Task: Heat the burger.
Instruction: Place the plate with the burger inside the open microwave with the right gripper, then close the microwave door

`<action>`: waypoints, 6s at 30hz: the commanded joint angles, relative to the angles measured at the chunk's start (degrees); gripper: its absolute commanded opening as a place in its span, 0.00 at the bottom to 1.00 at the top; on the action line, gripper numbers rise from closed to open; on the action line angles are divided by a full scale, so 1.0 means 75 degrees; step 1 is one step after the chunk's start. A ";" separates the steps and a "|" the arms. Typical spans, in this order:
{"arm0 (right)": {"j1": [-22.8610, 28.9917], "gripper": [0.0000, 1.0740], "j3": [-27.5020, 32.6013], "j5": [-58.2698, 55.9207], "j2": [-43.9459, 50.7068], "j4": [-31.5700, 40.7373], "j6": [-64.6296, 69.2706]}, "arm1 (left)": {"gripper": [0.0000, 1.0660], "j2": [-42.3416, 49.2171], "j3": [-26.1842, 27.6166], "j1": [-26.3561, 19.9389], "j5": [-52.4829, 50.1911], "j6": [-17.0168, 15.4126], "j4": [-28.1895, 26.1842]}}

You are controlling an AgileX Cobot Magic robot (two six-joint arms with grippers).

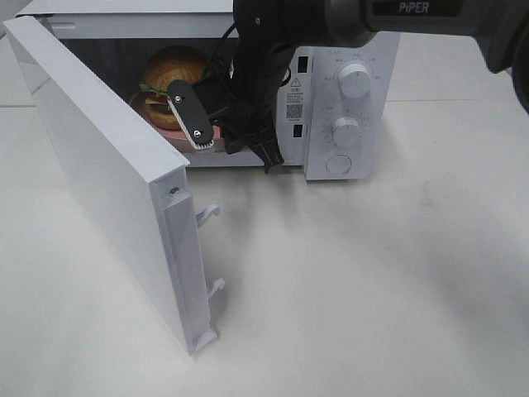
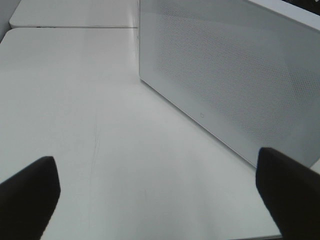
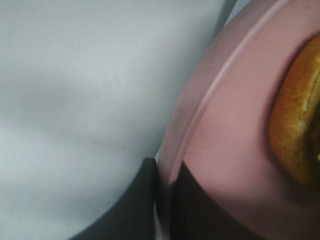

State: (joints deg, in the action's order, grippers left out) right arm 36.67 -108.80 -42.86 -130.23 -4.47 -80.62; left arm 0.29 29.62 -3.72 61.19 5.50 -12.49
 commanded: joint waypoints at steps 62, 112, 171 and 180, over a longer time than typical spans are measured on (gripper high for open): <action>-0.0084 0.65 0.1154 0.2131 0.0481 -0.0283 0.1635 | 0.94 0.0038 0.0000 0.0008 -0.0061 0.0015 -0.0031; -0.0084 0.71 0.6562 0.1367 0.5913 -0.0581 0.6127 | 0.94 0.0038 0.0000 0.0008 -0.0061 0.0015 -0.0031; -0.1795 0.71 1.0497 -0.2215 1.4347 -0.0405 1.1314 | 0.94 0.0038 0.0000 0.0008 -0.0061 0.0015 -0.0031; -0.3056 0.71 1.0703 -0.1910 1.5531 -0.0130 1.1283 | 0.94 0.0038 0.0000 0.0008 -0.0061 0.0015 -0.0031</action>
State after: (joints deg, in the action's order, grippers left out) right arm 15.24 -28.82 -57.70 -15.18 -5.67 4.01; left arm 0.29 29.62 -3.72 61.19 5.50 -12.49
